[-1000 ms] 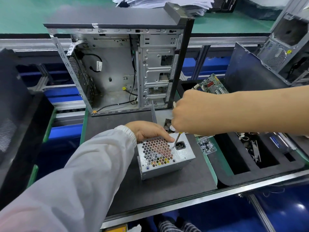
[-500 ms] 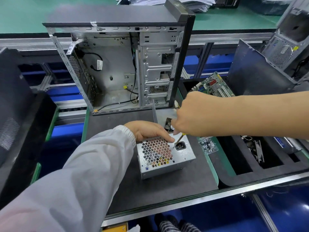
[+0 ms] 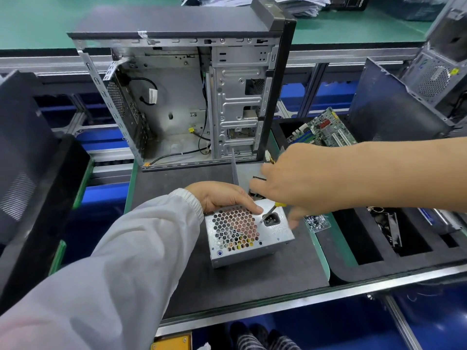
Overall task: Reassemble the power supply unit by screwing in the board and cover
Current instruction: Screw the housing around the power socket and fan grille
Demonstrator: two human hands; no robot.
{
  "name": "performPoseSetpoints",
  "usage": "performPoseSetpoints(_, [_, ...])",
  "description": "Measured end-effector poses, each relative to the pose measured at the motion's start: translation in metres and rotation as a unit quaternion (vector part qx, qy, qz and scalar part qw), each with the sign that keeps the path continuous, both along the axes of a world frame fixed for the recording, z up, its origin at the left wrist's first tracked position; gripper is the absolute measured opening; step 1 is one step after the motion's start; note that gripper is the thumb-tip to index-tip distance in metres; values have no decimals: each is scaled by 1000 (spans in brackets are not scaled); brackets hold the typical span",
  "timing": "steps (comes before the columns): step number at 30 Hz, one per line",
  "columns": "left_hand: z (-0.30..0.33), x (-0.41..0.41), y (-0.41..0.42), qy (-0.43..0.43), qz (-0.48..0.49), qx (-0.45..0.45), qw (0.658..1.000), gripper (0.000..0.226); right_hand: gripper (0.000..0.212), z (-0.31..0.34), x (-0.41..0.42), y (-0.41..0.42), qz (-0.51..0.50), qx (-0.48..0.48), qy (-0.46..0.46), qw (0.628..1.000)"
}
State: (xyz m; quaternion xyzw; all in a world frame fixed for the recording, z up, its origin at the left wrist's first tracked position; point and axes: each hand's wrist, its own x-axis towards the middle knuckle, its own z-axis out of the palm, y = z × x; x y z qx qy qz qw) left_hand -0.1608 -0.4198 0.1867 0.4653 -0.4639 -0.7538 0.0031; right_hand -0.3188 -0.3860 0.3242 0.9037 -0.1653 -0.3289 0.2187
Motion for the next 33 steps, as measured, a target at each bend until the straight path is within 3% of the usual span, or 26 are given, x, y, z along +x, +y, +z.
performPoseSetpoints(2, [0,0,1,-4,10,-11,1000,68,34,0,-2,0,15,11,-15,1000])
performPoseSetpoints(4, [0,-2,2,-4,6,-27,1000,79,11,3,-3,2,24,-16,-7,1000])
performPoseSetpoints(7, [0,-3,2,-9,5,-20,1000,68,28,8,0,3,40,-44,12,998])
performPoseSetpoints(9, [0,-2,0,-3,1,-12,1000,52,17,3,-3,0,13,-34,22,999])
performPoseSetpoints(10, [-1,-2,0,-2,3,-12,1000,48,21,-4,-6,-3,6,-23,12,1000])
performPoseSetpoints(12, [-1,-1,0,-3,12,-7,1000,59,39,-5,-7,-4,-11,11,2,1000])
performPoseSetpoints(14, [-1,-1,-1,-4,13,0,1000,76,29,-3,-5,-5,3,27,-24,999])
performPoseSetpoints(16, [-4,-1,-3,-9,18,-2,1000,79,17,0,-3,-7,22,-4,-35,999])
performPoseSetpoints(18, [-7,0,-6,-12,11,9,1000,58,37,0,-1,-8,42,-39,-17,998])
performPoseSetpoints(20, [-13,3,-10,-17,3,15,1000,17,37,-2,-3,-11,29,-39,6,999])
performPoseSetpoints(21, [-14,4,-11,-18,4,18,1000,13,34,-5,-6,-13,11,-28,13,999])
performPoseSetpoints(24, [-13,3,-10,-22,7,29,999,16,39,-8,-12,-14,-25,22,13,999])
performPoseSetpoints(29, [-8,3,-10,-19,-8,26,999,19,13,-5,-7,-11,22,-26,-11,999])
performPoseSetpoints(31, [-6,3,-9,-16,-14,24,999,33,33,2,-1,-10,50,-56,-15,997])
performPoseSetpoints(33, [-6,2,-8,-16,-8,17,1000,56,38,1,3,-10,54,-58,-4,997])
